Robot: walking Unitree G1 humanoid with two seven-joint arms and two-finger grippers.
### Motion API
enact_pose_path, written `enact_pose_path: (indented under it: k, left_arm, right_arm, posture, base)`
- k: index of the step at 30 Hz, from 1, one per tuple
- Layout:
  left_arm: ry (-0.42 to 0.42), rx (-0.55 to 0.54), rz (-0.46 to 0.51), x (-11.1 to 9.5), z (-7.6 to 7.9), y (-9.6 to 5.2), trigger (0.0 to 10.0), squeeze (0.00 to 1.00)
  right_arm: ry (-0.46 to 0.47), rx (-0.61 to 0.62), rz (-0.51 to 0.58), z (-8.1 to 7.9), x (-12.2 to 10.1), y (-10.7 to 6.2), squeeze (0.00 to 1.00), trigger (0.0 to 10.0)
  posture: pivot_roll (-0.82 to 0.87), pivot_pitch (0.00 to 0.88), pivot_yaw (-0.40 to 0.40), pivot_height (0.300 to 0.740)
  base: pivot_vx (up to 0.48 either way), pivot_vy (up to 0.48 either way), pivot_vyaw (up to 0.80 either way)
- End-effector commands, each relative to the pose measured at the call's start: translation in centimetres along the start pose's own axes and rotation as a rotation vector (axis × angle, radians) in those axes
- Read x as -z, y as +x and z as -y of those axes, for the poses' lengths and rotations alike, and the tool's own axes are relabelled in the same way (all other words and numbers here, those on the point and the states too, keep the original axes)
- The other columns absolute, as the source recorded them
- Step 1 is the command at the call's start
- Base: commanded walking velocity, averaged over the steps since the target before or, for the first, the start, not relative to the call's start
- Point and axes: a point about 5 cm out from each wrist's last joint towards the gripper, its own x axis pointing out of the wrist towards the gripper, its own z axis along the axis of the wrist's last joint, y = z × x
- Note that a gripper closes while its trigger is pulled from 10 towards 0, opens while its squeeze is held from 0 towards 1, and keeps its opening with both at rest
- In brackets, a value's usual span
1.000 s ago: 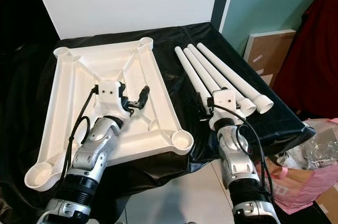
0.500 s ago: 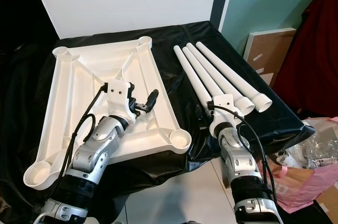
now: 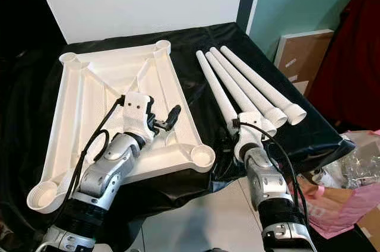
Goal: Building children table
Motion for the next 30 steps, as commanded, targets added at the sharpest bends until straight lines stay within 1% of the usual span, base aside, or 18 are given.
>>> enact_pose_path:
  k: [1, 5, 6, 7, 8, 9, 10, 11, 12, 16, 18, 19, 20, 25, 26, 28, 30]
  left_arm:
    - [0.011, 0.185, -0.007, 0.0, 1.1, -0.3, 10.0, 0.0]
    - [0.013, 0.18, -0.009, 0.0, 1.0, -0.3, 10.0, 0.0]
    - [0.01, 0.172, -0.008, -0.1, 0.9, -0.3, 10.0, 0.0]
    - [0.01, 0.172, -0.008, -0.1, 0.9, -0.3, 10.0, 0.0]
    - [0.004, 0.17, -0.007, -0.2, 0.9, -0.3, 10.0, 0.0]
    - [0.004, 0.17, -0.007, -0.2, 0.9, -0.3, 10.0, 0.0]
    - [0.006, 0.168, -0.006, -0.2, 0.9, -0.3, 10.0, 0.0]
    - [0.006, 0.168, -0.006, -0.2, 0.9, -0.3, 10.0, 0.0]
    - [0.008, 0.165, -0.009, -0.2, 0.8, -0.3, 10.0, 0.0]
    - [0.017, 0.161, -0.01, -0.2, 0.8, -0.3, 10.0, 0.0]
    - [0.011, 0.154, -0.01, -0.2, 0.8, -0.3, 10.0, 0.0]
    - [0.0, 0.152, -0.011, -0.2, 0.7, -0.3, 10.0, 0.0]
    - [-0.003, 0.148, -0.009, -0.3, 0.7, -0.3, 10.0, 0.0]
    - [-0.046, 0.13, -0.002, -0.7, 0.2, 0.0, 10.0, 0.0]
    - [-0.053, 0.131, 0.002, -0.8, 0.1, 0.0, 10.0, 0.0]
    - [-0.059, 0.132, 0.005, -1.1, -0.2, 0.1, 10.0, 0.0]
    - [-0.064, 0.135, 0.011, -1.3, -0.4, 0.2, 10.0, 0.0]
  right_arm:
    - [0.028, -0.013, -0.022, -0.2, 0.3, 0.2, 0.0, 10.0]
    - [0.046, -0.022, -0.031, -0.2, 0.3, 0.3, 0.0, 10.0]
    - [0.017, -0.037, -0.014, -0.3, 0.0, 0.4, 0.0, 8.9]
    - [0.017, -0.037, -0.014, -0.3, 0.0, 0.4, 0.0, 8.9]
    - [0.016, -0.042, -0.01, -0.4, -0.1, 0.4, 0.0, 3.1]
    - [0.016, -0.042, -0.01, -0.4, -0.1, 0.4, 0.0, 3.1]
    - [0.005, -0.043, -0.002, -0.4, -0.3, 0.5, 0.0, 1.3]
    - [0.005, -0.043, -0.002, -0.4, -0.3, 0.5, 0.0, 1.3]
    - [0.006, -0.053, 0.007, -0.7, -0.6, 0.6, 0.0, 0.0]
    - [0.005, -0.074, 0.029, -1.1, -0.8, 0.6, 0.0, 0.0]
    - [0.0, -0.105, 0.072, -1.5, -1.3, 0.4, 0.0, 0.0]
    - [0.013, -0.118, 0.087, -1.7, -1.5, 0.2, 0.0, 3.0]
    - [0.024, -0.124, 0.102, -1.8, -1.7, 0.1, 0.0, 10.0]
    - [-0.009, -0.141, 0.271, -2.2, -3.7, -0.7, 0.0, 10.0]
    - [-0.018, -0.14, 0.296, -2.2, -4.0, -0.8, 0.0, 10.0]
    - [-0.008, -0.146, 0.346, -2.2, -4.6, -1.2, 0.0, 10.0]
    - [-0.003, -0.151, 0.367, -2.2, -4.9, -1.4, 0.0, 10.0]
  posture:
    - [-0.06, 0.038, 0.002, 0.74]
    - [-0.06, 0.037, 0.002, 0.74]
    - [-0.06, 0.038, 0.003, 0.74]
    - [-0.06, 0.038, 0.003, 0.74]
    - [-0.06, 0.039, 0.003, 0.74]
    - [-0.06, 0.039, 0.003, 0.74]
    - [-0.06, 0.039, 0.003, 0.74]
    - [-0.06, 0.039, 0.003, 0.74]
    - [-0.06, 0.041, 0.002, 0.74]
    - [-0.06, 0.042, 0.002, 0.74]
    - [-0.06, 0.045, -0.001, 0.74]
    - [-0.06, 0.045, -0.001, 0.74]
    - [-0.06, 0.049, 0.0, 0.74]
    - [-0.06, 0.056, 0.001, 0.74]
    - [-0.06, 0.056, 0.001, 0.74]
    - [-0.07, 0.057, 0.001, 0.74]
    - [-0.07, 0.057, 0.002, 0.74]
  base:
    - [0.0, 0.0, 0.0]
    - [0.0, 0.0, 0.0]
    - [0.0, 0.0, 0.0]
    - [0.0, 0.0, 0.0]
    - [0.0, 0.0, 0.0]
    - [0.0, 0.0, 0.0]
    - [0.0, 0.0, 0.0]
    - [0.0, 0.0, 0.0]
    - [0.0, 0.0, 0.0]
    - [0.0, 0.0, 0.0]
    - [0.0, 0.0, 0.0]
    - [0.0, 0.0, 0.0]
    - [0.0, 0.0, 0.0]
    - [0.0, 0.0, 0.0]
    - [0.0, 0.0, 0.0]
    - [0.0, 0.0, 0.0]
    - [0.0, 0.0, 0.0]
